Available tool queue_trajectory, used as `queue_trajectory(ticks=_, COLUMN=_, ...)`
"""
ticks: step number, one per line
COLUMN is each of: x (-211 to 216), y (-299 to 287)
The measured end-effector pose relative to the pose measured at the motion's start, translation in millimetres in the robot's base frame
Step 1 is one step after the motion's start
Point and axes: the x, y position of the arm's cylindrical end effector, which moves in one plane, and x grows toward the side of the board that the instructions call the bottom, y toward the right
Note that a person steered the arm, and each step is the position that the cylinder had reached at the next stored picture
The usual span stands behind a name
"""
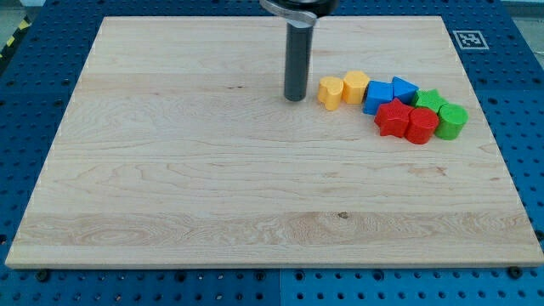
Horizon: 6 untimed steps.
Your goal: Move the yellow heart down a bit
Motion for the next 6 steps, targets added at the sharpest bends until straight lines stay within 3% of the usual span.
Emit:
queue_trajectory(ticks=2, x=-15.0, y=-14.1)
queue_trajectory(ticks=4, x=-8.6, y=46.8)
queue_trajectory(ticks=6, x=15.7, y=43.9)
